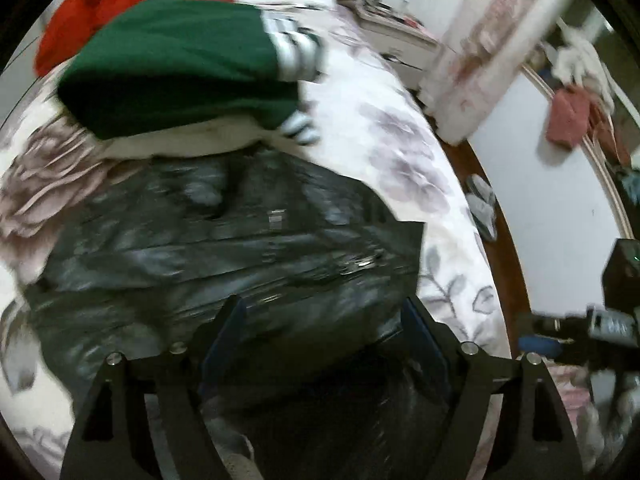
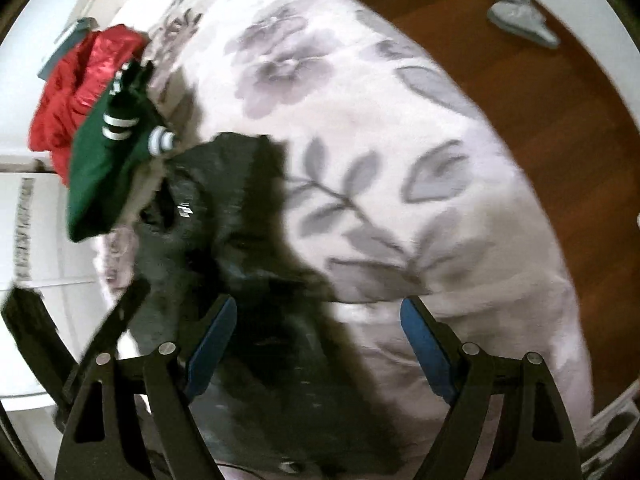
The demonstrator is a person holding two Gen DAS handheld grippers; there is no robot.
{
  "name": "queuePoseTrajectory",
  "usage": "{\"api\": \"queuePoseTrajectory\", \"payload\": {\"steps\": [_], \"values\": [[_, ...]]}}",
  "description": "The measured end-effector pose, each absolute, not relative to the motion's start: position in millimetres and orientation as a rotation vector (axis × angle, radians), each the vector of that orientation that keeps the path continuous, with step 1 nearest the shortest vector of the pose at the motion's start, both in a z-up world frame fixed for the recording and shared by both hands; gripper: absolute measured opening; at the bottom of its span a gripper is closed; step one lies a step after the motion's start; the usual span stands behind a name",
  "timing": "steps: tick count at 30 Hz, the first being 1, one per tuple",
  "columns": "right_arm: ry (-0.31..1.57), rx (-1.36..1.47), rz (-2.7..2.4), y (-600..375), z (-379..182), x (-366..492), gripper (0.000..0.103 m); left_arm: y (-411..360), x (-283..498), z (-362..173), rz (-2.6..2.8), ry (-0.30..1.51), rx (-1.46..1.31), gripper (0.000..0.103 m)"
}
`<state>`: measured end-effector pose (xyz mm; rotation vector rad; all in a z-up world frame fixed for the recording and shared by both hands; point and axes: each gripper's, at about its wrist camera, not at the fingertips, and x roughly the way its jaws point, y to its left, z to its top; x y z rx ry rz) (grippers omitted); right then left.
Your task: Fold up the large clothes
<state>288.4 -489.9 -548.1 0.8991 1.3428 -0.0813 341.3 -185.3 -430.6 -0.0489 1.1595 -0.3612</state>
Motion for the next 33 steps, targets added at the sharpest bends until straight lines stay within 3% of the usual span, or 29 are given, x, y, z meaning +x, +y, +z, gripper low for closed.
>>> {"api": "queuePoseTrajectory", "payload": {"steps": [5, 11, 12, 14, 15, 24, 30, 33], "values": [[1.345, 0.886, 0.056, -457, -546, 335, 0.086, -86, 327, -426, -0.093, 1.155, -0.051, 0.080], [1.439, 0.740, 0.179, -391, -574, 392, 0.085, 25, 338, -506, 0.232, 1.270, -0.093, 0.080], [1.465, 0.697, 0.187, -378, -582, 400, 0.079, 34, 344, -519, 0.231, 1.278, -0.126, 0.081], [1.512, 0.561, 0.150, -360, -591, 408, 0.054, 36, 357, -531, 0.221, 1.274, -0.132, 0.082], [1.521, 0.482, 0.101, -353, -593, 410, 0.020, 32, 362, -531, 0.211, 1.262, -0.115, 0.082], [1.247, 0.517, 0.006, -379, -528, 378, 0.014, 2, 391, -496, 0.141, 1.151, -0.045, 0.082], [1.414, 0.517, -0.033, -396, -591, 387, 0.015, 11, 421, -547, 0.186, 1.263, -0.018, 0.082], [1.465, 0.615, 0.021, -410, -600, 389, 0.022, 21, 429, -559, 0.173, 1.270, -0.047, 0.093]]}}
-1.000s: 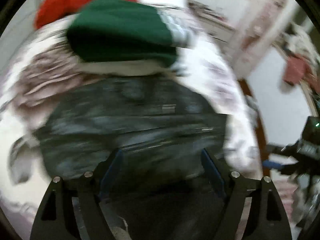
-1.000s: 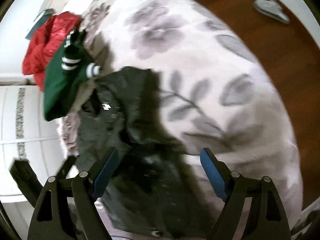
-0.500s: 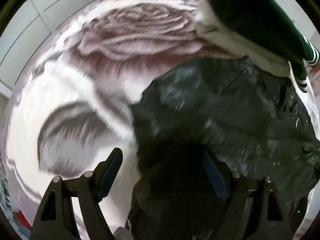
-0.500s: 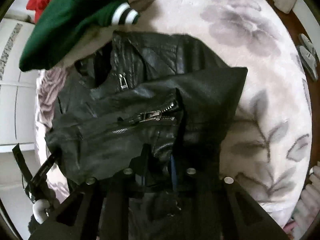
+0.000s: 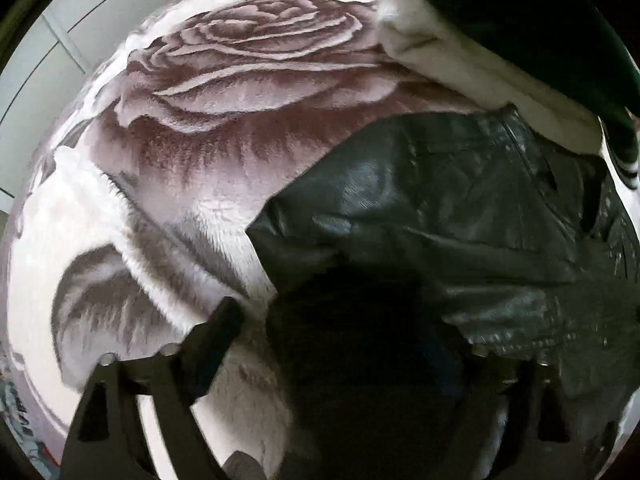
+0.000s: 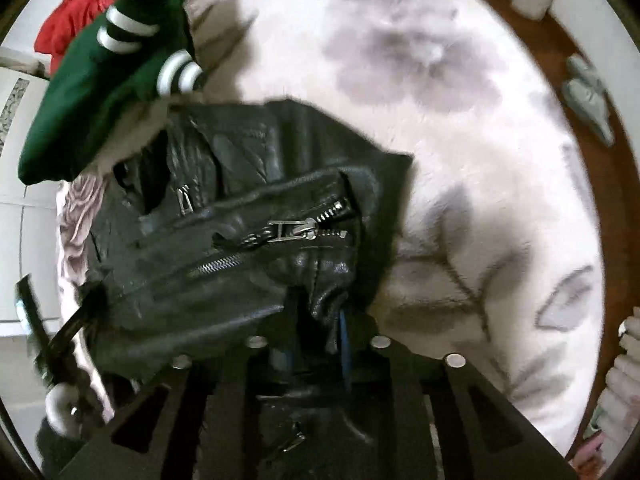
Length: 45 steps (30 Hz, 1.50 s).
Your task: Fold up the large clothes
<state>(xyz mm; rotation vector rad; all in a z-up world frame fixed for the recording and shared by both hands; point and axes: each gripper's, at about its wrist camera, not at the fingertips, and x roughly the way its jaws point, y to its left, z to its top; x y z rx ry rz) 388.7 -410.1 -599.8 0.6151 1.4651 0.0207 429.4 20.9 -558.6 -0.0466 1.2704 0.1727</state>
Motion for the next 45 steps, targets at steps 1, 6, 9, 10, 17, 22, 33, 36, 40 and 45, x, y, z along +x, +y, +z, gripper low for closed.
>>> {"api": "queuePoseTrajectory", "payload": {"steps": [1, 6, 9, 10, 17, 22, 33, 36, 40, 45], "values": [[1.465, 0.652, 0.026, -418, -594, 384, 0.031, 22, 430, -558, 0.163, 1.273, -0.039, 0.093], [1.572, 0.509, 0.085, -417, -584, 343, 0.044, 12, 418, -541, 0.185, 1.244, 0.050, 0.093], [1.682, 0.373, 0.171, -387, -609, 328, 0.044, 2, 404, -530, 0.187, 1.215, 0.070, 0.093], [1.690, 0.331, 0.170, -379, -619, 329, 0.044, -1, 401, -534, 0.193, 1.223, 0.095, 0.093], [1.564, 0.401, -0.057, -404, -621, 319, 0.021, 5, 407, -557, 0.192, 1.255, 0.049, 0.101], [1.593, 0.484, -0.116, -409, -631, 306, 0.030, 4, 407, -556, 0.186, 1.250, 0.056, 0.103], [1.751, 0.667, -0.013, -423, -597, 214, 0.051, 62, 282, -489, 0.158, 1.282, -0.052, 0.101], [1.789, 0.734, -0.008, -425, -616, 174, 0.052, 88, 233, -518, 0.129, 1.423, -0.196, 0.099], [1.758, 0.822, 0.006, -422, -634, 156, 0.057, 95, 190, -566, 0.021, 1.561, -0.435, 0.099], [1.772, 0.818, -0.006, -415, -643, 157, 0.060, 55, 183, -568, -0.154, 1.502, -0.381, 0.018]]}}
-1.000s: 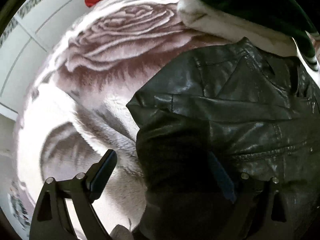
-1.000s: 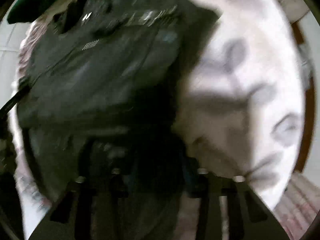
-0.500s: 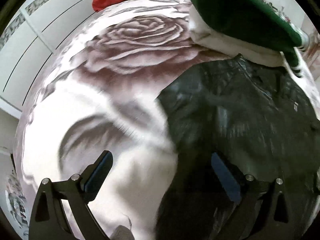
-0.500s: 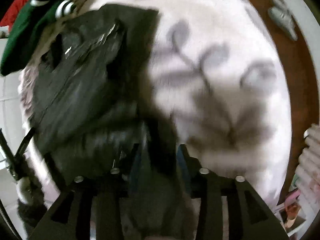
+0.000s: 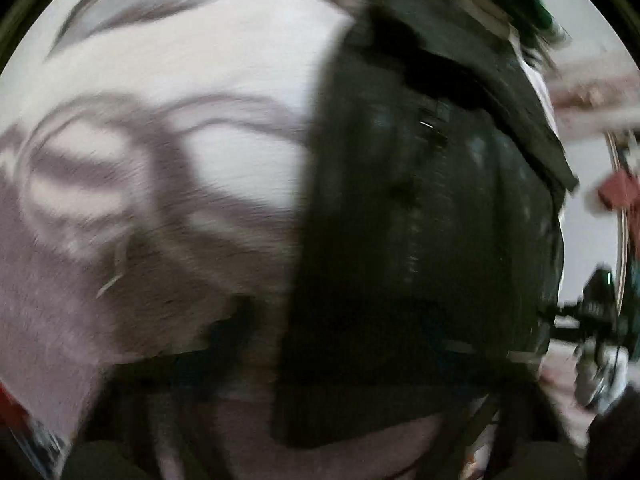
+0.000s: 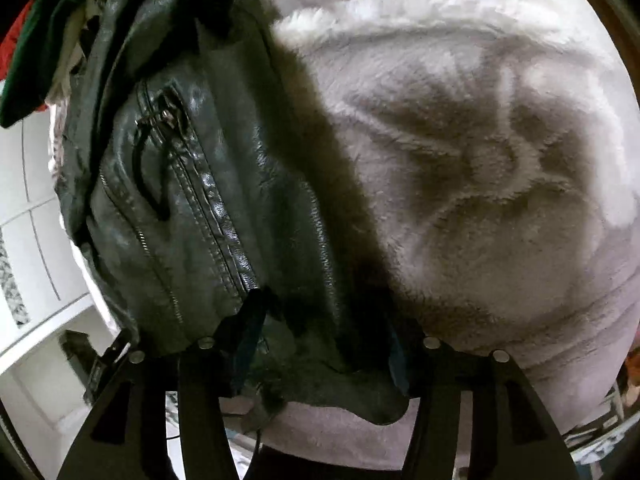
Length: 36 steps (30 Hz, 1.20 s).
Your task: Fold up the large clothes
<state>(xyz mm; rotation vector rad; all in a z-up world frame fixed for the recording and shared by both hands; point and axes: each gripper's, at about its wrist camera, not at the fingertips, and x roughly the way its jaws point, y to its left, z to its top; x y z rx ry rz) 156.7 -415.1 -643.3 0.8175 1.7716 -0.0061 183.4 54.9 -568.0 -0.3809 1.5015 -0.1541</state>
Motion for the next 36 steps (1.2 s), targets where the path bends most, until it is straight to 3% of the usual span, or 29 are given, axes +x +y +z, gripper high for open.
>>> {"api": "queuePoseTrajectory", "payload": {"steps": [2, 3, 4, 6, 14, 16, 18, 22, 23, 24, 25, 26, 31, 36], "values": [[1.751, 0.808, -0.023, -414, -642, 157, 0.056, 47, 185, -566, -0.187, 1.475, -0.358, 0.011], [1.735, 0.792, -0.032, -413, -638, 155, 0.042, 47, 185, -563, -0.194, 1.457, -0.356, 0.010], [1.726, 0.799, -0.031, -412, -633, 156, 0.020, 48, 185, -559, -0.198, 1.446, -0.361, 0.009], [1.699, 0.815, -0.047, -404, -623, 156, 0.013, 60, 182, -547, -0.222, 1.405, -0.391, 0.008], [1.727, 0.948, -0.040, -370, -578, 93, 0.009, 92, 168, -511, -0.251, 1.388, -0.287, 0.007], [1.799, 0.940, -0.052, -362, -595, 75, 0.010, 93, 163, -522, -0.233, 1.433, -0.259, 0.014], [1.851, 0.938, -0.093, -362, -614, 82, 0.011, 90, 159, -531, -0.194, 1.474, -0.237, 0.015], [1.898, 0.793, -0.066, -357, -606, 97, 0.024, 79, 155, -519, -0.054, 1.448, -0.102, 0.026], [1.899, 0.750, -0.055, -355, -601, 100, 0.028, 74, 152, -515, -0.017, 1.439, -0.048, 0.038], [1.899, 0.678, -0.043, -353, -592, 105, 0.043, 68, 150, -510, 0.028, 1.430, 0.020, 0.060], [1.893, 0.604, -0.031, -352, -583, 110, 0.054, 64, 150, -507, 0.057, 1.423, 0.065, 0.071], [1.883, 0.559, -0.021, -351, -574, 119, 0.057, 53, 147, -499, 0.097, 1.407, 0.136, 0.083], [1.843, 0.306, 0.016, -373, -537, 134, 0.075, 1, 123, -468, 0.258, 1.318, 0.359, 0.083], [1.799, 0.038, 0.043, -421, -516, 130, 0.077, -94, 102, -446, 0.348, 1.230, 0.507, 0.083]]}}
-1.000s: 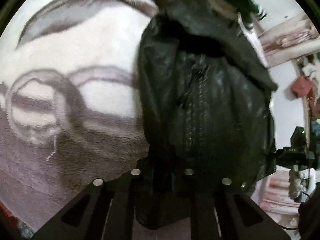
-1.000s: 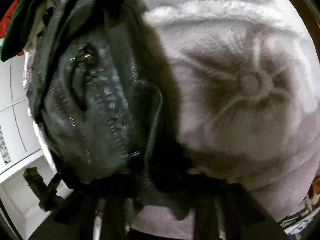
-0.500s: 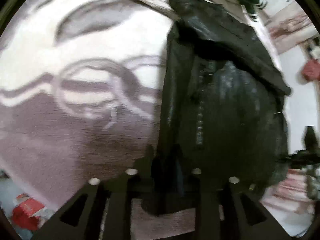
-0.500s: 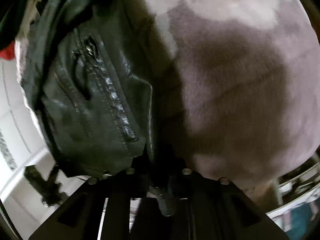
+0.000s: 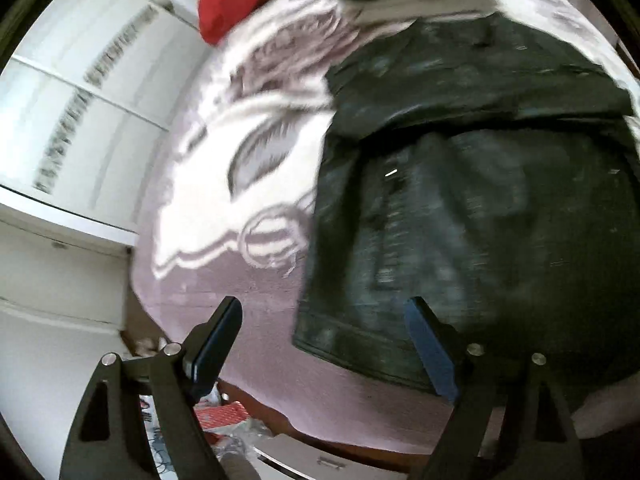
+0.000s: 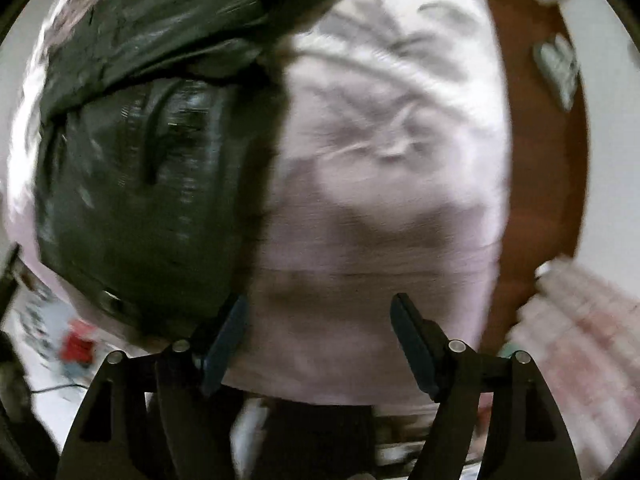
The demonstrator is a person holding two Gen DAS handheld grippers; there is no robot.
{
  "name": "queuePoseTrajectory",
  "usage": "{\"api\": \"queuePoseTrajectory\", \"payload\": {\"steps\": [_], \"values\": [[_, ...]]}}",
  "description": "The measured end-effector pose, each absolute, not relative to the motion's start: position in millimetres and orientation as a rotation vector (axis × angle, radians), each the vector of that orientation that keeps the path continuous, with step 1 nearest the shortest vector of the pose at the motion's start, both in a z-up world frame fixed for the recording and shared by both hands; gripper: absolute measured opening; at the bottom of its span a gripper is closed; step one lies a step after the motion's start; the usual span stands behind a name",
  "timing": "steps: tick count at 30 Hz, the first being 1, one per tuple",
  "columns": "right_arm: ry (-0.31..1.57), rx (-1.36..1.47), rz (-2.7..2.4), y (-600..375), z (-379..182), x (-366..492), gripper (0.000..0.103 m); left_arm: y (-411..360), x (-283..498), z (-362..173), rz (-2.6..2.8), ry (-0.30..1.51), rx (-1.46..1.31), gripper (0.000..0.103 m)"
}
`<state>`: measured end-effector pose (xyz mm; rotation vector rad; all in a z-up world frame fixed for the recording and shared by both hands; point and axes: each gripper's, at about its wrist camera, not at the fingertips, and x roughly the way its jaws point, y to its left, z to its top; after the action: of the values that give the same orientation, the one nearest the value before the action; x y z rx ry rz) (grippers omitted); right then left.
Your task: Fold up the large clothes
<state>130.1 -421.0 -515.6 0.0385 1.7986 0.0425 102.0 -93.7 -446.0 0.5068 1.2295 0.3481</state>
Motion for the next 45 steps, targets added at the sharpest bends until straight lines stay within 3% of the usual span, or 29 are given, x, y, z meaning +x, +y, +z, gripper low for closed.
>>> {"api": "queuePoseTrajectory", "payload": {"steps": [5, 10, 16, 20, 22, 23, 24, 27, 30, 35, 36, 38, 41, 45], "values": [[1.775, 0.007, 0.053, -499, -502, 134, 0.078, -211, 75, -447, 0.365, 1.208, 0.609, 0.083], [1.775, 0.126, -0.025, -570, -500, 143, 0.078, -318, 50, -486, 0.203, 1.251, 0.674, 0.083], [1.773, 0.223, -0.044, -596, -525, 159, 0.078, -358, 54, -538, 0.185, 1.326, 0.689, 0.083], [1.762, 0.363, 0.049, -595, -547, 185, 0.078, -336, 78, -559, 0.308, 1.328, 0.702, 0.083], [1.742, 0.507, 0.144, -592, -561, 206, 0.078, -306, 94, -549, 0.311, 1.351, 0.527, 0.058], [1.728, 0.594, 0.200, -588, -570, 220, 0.078, -295, 98, -544, 0.292, 1.375, 0.434, 0.031], [1.707, 0.683, 0.252, -583, -580, 233, 0.078, -289, 102, -541, 0.270, 1.392, 0.357, 0.016], [1.658, 0.933, 0.381, -562, -611, 269, 0.078, -279, 106, -526, 0.231, 1.388, 0.276, 0.009], [1.617, 1.128, 0.487, -531, -638, 299, 0.079, -271, 105, -513, 0.215, 1.362, 0.268, 0.008], [1.669, 1.180, 0.496, -482, -677, 325, 0.079, -259, 108, -501, 0.194, 1.327, 0.258, 0.008], [1.663, 1.182, 0.464, -475, -679, 327, 0.077, -253, 109, -496, 0.185, 1.317, 0.252, 0.008], [1.624, 1.176, 0.420, -465, -669, 330, 0.036, -253, 110, -486, 0.168, 1.299, 0.246, 0.008], [1.570, 1.083, 0.365, -449, -626, 334, 0.025, -237, 110, -470, 0.152, 1.277, 0.212, 0.008], [1.521, 0.900, 0.384, -401, -543, 347, 0.023, -190, 115, -438, 0.110, 1.257, 0.079, 0.008]]}}
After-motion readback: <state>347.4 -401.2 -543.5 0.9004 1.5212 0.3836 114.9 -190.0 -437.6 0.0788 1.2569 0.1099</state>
